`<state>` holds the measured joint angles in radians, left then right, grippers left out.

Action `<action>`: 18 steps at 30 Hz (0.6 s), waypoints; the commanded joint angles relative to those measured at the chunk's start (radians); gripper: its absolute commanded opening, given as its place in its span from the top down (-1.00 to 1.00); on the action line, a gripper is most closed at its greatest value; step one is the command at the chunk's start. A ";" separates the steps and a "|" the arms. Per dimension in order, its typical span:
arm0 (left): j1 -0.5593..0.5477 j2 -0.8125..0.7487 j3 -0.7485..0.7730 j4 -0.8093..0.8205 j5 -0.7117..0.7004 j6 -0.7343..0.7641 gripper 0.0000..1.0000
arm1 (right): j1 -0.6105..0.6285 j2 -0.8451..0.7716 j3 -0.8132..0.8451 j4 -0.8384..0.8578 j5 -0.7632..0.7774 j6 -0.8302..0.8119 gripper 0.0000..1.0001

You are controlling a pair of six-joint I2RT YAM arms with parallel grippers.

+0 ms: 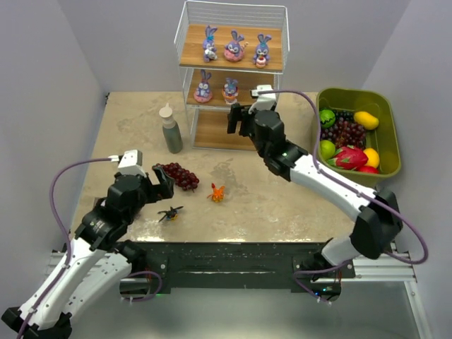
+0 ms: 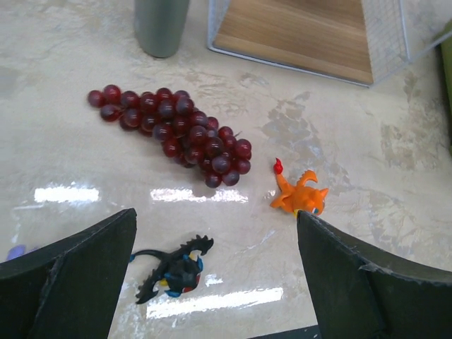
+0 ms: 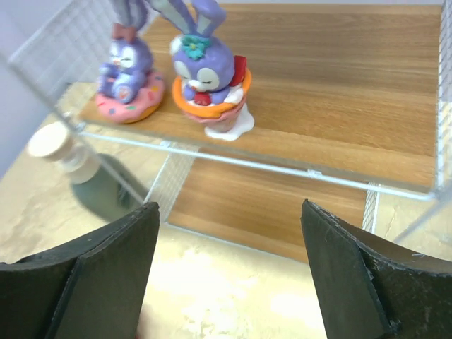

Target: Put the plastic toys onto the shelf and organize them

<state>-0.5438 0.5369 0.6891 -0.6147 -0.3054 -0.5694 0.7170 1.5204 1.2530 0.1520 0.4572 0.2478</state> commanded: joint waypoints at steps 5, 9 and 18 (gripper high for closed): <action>0.001 0.104 0.225 -0.373 -0.360 -0.328 -0.99 | 0.012 -0.245 -0.128 -0.077 -0.274 0.071 -0.65; 0.002 0.164 0.231 -0.485 -0.491 -0.440 -0.95 | 0.018 -0.305 -0.245 -0.094 -0.347 0.166 -0.62; 0.005 0.311 0.181 -0.542 -0.546 -0.621 -0.74 | 0.022 -0.437 -0.493 -0.022 -0.456 0.274 -0.59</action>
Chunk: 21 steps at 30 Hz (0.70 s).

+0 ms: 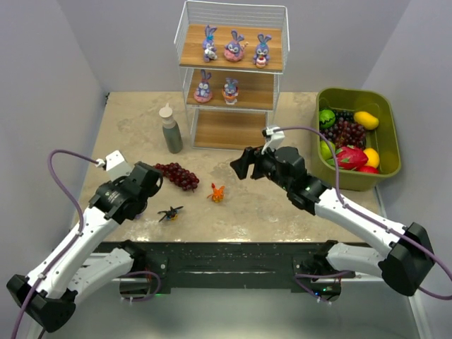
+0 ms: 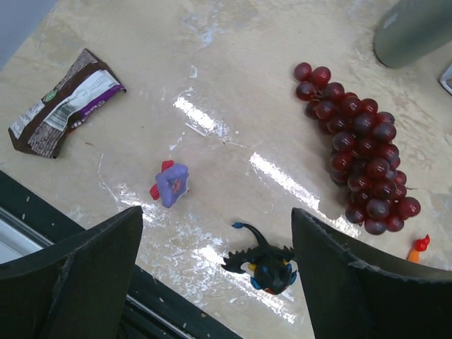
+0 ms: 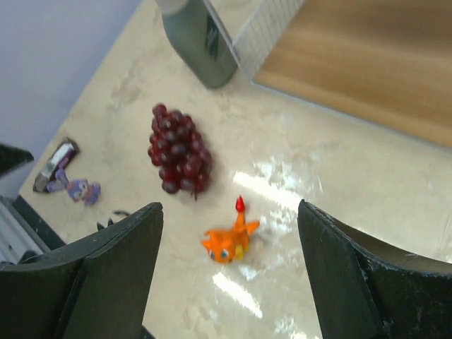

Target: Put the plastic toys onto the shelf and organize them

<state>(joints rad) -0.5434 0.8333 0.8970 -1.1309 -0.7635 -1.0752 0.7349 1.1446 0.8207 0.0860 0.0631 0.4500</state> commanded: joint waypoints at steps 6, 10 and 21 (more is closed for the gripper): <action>0.040 0.093 -0.084 -0.001 -0.066 -0.137 -0.49 | 0.004 -0.108 -0.164 0.104 -0.124 0.093 -0.59; 0.086 0.145 -0.113 0.025 -0.062 -0.144 -0.47 | 0.004 -0.129 -0.196 0.101 -0.120 0.095 -0.59; 0.160 0.213 -0.210 0.117 -0.040 -0.206 -0.10 | 0.006 -0.158 -0.210 0.058 -0.071 0.095 -0.60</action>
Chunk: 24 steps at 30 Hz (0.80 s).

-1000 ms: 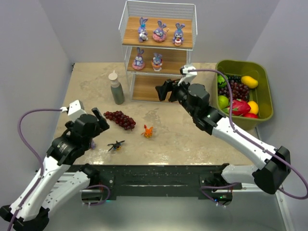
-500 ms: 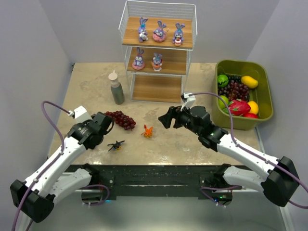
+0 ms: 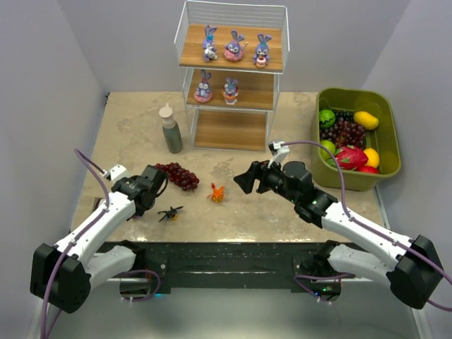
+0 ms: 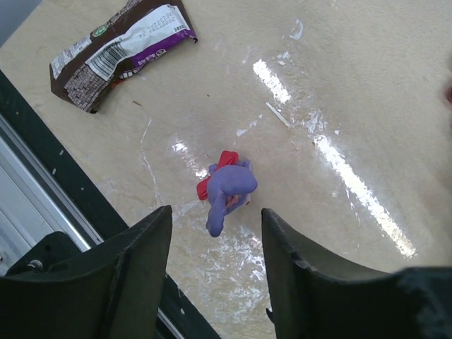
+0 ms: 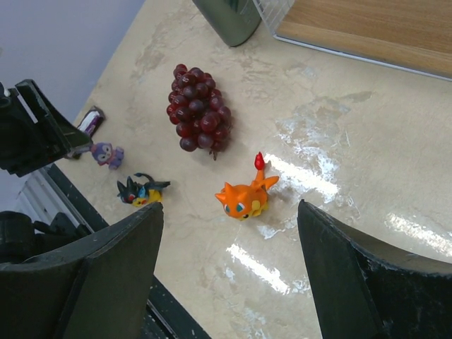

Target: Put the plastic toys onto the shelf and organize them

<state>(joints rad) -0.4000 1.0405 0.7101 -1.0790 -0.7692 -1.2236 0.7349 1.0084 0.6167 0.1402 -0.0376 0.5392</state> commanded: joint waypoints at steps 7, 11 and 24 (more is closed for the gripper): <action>0.018 0.032 -0.078 0.154 -0.004 -0.039 0.45 | 0.006 -0.030 -0.011 -0.004 0.035 0.001 -0.61; 0.016 0.046 -0.063 0.152 -0.016 -0.036 0.95 | 0.004 -0.028 -0.017 0.006 0.064 -0.007 -0.61; 0.009 -0.033 0.063 0.238 0.148 0.317 1.00 | 0.004 -0.040 0.006 -0.050 0.125 -0.002 -0.61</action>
<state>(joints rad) -0.3882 1.0592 0.6758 -0.9321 -0.7010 -1.1114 0.7349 0.9970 0.6113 0.1162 0.0383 0.5381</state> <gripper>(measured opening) 0.075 0.804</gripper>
